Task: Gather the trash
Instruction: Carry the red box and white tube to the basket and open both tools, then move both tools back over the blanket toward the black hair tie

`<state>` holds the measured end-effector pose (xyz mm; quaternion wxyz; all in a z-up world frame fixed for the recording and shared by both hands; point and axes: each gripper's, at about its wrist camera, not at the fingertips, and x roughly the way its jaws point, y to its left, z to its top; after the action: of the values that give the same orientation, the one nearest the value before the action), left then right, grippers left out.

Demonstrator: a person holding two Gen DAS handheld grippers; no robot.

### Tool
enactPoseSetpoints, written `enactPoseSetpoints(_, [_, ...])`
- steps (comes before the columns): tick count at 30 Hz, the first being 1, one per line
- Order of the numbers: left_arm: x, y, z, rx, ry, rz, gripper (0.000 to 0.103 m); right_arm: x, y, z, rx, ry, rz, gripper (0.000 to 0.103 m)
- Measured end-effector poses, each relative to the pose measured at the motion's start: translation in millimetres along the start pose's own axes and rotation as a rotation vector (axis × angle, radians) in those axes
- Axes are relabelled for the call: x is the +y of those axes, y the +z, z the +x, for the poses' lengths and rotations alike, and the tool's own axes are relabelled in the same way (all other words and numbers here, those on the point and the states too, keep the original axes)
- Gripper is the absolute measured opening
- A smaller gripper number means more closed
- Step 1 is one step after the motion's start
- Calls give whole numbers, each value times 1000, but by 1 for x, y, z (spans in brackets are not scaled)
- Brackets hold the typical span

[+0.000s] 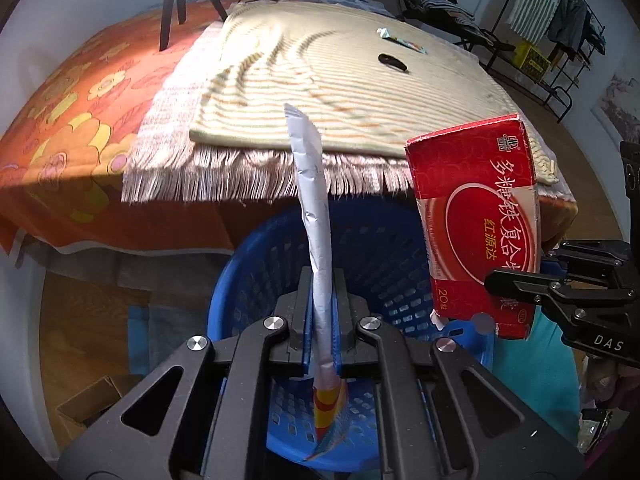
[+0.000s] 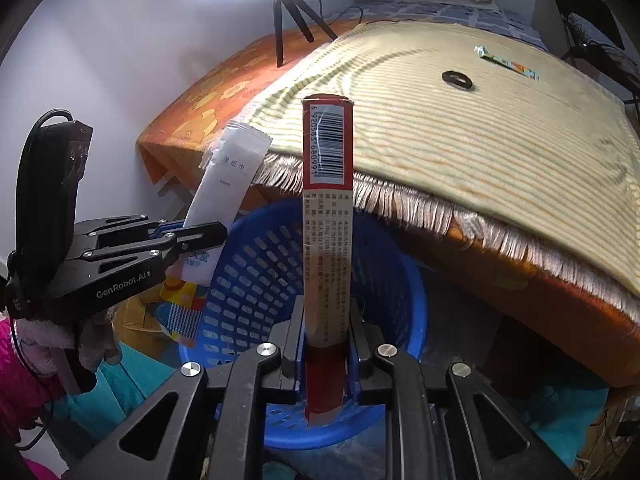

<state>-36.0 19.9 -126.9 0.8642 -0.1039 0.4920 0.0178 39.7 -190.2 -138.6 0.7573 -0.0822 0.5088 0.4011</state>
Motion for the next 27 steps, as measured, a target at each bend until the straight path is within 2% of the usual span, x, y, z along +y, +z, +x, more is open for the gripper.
enactPoseSetpoints(7, [0, -4, 7, 20, 17, 16, 5, 4, -2, 8, 17, -11, -4, 20])
enactPoseSetpoints(10, [1, -4, 10, 33, 22, 15, 9, 4, -4, 12, 25, -13, 3, 21])
enactPoseSetpoints(14, [0, -5, 12, 35, 26, 19, 35, 4, -4, 15, 28, -13, 5, 22])
enactPoseSetpoints(15, [-1, -5, 12, 34, 29, 21, 36, 5, -3, 16, 30, -14, 2, 22])
enactPoseSetpoints(20, [0, -5, 15, 40, 40, 25, 36, 6, -4, 18, 34, -23, -7, 32])
enactPoseSetpoints(22, [0, -5, 16, 42, 43, 23, 36, 5, -5, 18, 34, -24, 0, 42])
enactPoseSetpoints(23, [1, -5, 16, 43, 44, 22, 38, 4, -5, 18, 31, -27, 2, 47])
enactPoseSetpoints(26, [2, -5, 15, 32, 48, 19, 56, 2, -6, 16, 26, -34, 3, 55])
enactPoseSetpoints(27, [2, -5, 15, 29, 51, 19, 58, 2, -7, 14, 25, -35, 3, 57])
